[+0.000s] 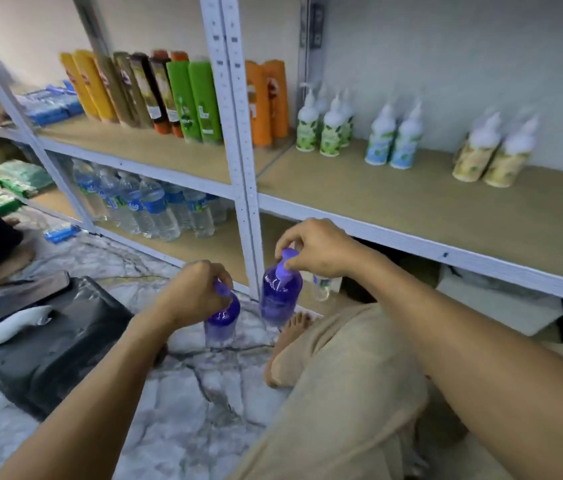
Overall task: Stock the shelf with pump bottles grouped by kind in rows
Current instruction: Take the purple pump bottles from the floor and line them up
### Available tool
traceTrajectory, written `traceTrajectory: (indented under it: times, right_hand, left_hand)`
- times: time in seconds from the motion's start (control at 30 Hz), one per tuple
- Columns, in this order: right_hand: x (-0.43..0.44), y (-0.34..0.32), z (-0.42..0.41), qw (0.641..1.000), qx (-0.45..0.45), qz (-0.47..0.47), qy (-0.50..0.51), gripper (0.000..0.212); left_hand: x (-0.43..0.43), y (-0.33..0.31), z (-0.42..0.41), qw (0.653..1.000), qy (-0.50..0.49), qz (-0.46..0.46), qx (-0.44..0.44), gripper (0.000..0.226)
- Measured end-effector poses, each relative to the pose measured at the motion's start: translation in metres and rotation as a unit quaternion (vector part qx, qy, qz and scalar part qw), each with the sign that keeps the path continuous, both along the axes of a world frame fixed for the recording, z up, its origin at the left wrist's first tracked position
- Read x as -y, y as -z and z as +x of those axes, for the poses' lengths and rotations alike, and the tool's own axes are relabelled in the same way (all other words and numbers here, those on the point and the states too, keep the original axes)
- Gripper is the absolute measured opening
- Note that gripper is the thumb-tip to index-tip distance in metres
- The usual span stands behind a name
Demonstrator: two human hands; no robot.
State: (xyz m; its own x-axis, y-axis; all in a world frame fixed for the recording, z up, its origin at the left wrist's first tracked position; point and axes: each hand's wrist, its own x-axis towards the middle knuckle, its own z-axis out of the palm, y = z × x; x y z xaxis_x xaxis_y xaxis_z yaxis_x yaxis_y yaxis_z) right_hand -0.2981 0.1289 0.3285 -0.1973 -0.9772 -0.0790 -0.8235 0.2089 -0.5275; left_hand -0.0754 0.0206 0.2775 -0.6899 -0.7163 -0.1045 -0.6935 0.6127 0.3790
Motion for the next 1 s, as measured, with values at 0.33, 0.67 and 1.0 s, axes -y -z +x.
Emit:
traceTrajectory:
  times: [0.33, 0.67, 1.0]
  right_hand:
    - [-0.109, -0.133, -0.152, 0.982, -0.093, -0.072, 0.147, 0.014]
    - [-0.200, -0.175, -0.285, 0.928, -0.040, -0.140, 0.344, 0.013]
    - [-0.262, -0.176, -0.393, 0.887, -0.086, -0.087, 0.446, 0.015]
  left_hand:
    - [-0.024, -0.141, -0.177, 0.981, 0.145, -0.062, -0.113, 0.008]
    - [-0.072, -0.212, -0.340, 0.949, 0.260, -0.069, -0.166, 0.004]
    - [-0.108, -0.216, -0.450, 0.928, 0.324, -0.040, -0.180, 0.002]
